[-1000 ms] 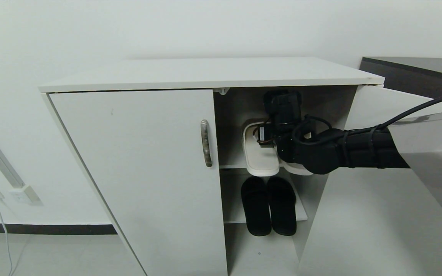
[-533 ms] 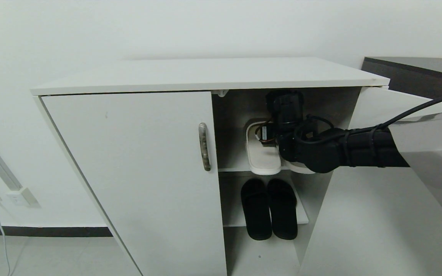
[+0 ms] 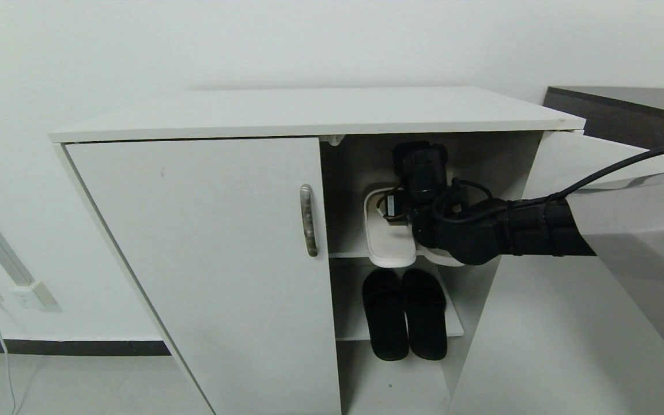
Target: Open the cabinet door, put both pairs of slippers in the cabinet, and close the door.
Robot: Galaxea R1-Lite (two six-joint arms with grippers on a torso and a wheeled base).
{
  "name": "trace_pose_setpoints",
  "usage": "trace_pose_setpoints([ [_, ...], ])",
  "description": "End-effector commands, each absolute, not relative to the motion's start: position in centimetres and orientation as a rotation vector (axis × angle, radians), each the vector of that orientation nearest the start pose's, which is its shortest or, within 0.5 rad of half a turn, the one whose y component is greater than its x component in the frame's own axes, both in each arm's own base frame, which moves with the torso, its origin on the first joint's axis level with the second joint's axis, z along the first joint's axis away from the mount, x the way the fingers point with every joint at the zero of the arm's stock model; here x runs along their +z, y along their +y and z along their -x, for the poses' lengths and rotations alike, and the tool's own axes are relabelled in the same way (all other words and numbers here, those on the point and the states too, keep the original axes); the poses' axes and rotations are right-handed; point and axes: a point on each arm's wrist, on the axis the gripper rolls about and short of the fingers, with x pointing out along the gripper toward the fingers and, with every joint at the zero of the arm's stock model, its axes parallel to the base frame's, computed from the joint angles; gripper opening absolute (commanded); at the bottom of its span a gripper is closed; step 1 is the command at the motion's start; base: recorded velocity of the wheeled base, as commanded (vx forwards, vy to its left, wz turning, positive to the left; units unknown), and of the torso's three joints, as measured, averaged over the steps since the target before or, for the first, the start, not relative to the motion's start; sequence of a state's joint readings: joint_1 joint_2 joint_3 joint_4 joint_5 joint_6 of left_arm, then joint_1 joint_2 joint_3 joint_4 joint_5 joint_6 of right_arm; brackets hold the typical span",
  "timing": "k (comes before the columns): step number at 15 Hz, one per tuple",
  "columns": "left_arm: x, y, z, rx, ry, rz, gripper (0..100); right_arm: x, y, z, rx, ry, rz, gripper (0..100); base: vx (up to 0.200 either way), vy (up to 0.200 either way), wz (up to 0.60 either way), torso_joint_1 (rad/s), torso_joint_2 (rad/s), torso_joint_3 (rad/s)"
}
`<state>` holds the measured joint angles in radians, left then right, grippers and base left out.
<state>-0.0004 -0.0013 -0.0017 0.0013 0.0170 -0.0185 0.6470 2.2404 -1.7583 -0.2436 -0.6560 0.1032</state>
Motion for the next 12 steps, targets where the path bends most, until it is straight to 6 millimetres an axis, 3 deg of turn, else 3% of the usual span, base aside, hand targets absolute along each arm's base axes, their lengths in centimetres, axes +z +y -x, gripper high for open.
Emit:
trace_pose_setpoints([
  [1,7.57,0.04,2.29,0.018,0.0,0.018,0,19.16,27.4,-38.89,-0.024,0.196,0.045,0,0.0,0.0,0.0,0.0,0.0,0.0],
  [8,7.57,0.04,2.29,0.018,0.0,0.018,0,18.59,27.41,-39.16,-0.033,0.206,0.056,0,0.0,0.0,0.0,0.0,0.0,0.0],
  [9,7.57,0.04,2.29,0.018,0.0,0.018,0,18.58,27.44,-39.08,-0.032,0.207,0.055,100,0.0,0.0,0.0,0.0,0.0,0.0],
  [12,7.57,0.04,2.29,0.017,0.0,0.02,0,18.92,27.36,-38.61,-0.029,0.208,0.057,100,0.0,0.0,0.0,0.0,0.0,0.0],
])
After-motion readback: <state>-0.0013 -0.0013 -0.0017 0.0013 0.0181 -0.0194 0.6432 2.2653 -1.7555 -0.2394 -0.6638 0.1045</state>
